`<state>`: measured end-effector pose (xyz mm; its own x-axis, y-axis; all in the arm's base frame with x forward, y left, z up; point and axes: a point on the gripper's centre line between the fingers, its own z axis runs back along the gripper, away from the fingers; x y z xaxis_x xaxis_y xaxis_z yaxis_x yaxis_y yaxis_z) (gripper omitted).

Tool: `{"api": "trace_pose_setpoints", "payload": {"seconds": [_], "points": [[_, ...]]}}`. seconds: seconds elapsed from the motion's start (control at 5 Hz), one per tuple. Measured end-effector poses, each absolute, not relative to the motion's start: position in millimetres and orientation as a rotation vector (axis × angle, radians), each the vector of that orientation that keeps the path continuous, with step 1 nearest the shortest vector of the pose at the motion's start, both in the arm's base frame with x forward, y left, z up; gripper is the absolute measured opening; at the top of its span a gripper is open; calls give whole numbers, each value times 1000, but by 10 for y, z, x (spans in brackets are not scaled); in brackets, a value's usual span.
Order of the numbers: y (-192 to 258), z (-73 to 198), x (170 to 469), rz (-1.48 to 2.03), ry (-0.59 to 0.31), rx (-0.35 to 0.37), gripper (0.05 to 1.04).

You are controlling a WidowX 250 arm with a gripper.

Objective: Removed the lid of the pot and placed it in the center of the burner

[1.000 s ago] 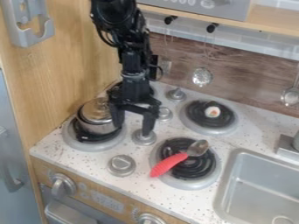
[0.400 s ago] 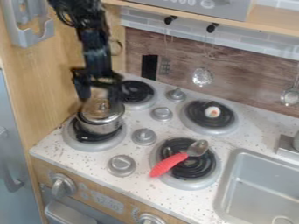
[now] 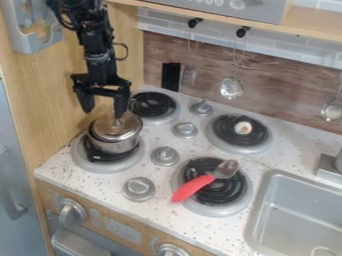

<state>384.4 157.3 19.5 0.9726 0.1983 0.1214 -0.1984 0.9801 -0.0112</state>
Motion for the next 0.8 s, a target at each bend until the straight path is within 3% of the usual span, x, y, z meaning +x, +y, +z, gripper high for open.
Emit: {"api": "trace_pose_setpoints", "payload": {"seconds": [0.4,0.6,0.8], "points": [[1633,-55,3972,210,-60,-7,999],[1649,-57,4035,211,-62,-4,933],[1643,-55,4066,212,-78,2,622]]}}
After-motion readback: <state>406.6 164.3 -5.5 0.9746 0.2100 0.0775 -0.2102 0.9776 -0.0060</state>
